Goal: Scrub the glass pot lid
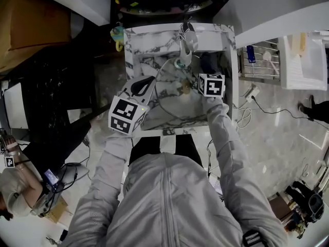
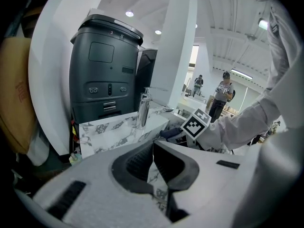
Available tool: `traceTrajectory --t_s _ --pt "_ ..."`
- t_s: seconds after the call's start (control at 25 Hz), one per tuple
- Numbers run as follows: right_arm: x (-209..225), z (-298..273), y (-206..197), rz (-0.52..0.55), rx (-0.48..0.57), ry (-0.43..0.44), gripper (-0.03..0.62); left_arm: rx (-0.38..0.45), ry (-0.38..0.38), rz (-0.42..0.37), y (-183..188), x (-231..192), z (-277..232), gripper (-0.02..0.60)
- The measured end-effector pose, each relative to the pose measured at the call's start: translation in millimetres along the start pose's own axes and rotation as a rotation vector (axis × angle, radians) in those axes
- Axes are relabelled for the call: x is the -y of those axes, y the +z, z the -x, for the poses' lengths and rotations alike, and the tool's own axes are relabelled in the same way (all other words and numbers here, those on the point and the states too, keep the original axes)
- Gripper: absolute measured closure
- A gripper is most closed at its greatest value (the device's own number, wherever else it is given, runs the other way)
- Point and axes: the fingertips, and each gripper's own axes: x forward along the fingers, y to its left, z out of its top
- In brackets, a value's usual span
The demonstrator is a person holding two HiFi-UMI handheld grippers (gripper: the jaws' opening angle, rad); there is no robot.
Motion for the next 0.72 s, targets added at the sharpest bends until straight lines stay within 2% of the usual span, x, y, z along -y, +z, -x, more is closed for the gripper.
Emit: traceTrajectory --t_s 0.36,0.72 --pt "-26 -21 7 0.038 -0.034 0.039 0.534 -0.001 -0.001 0.023 -6 1 2 0.555" --pt "-49 -30 10 0.029 -0.059 0.096 0.534 -0.004 0.004 0.025 -9 -3 7 0.555"
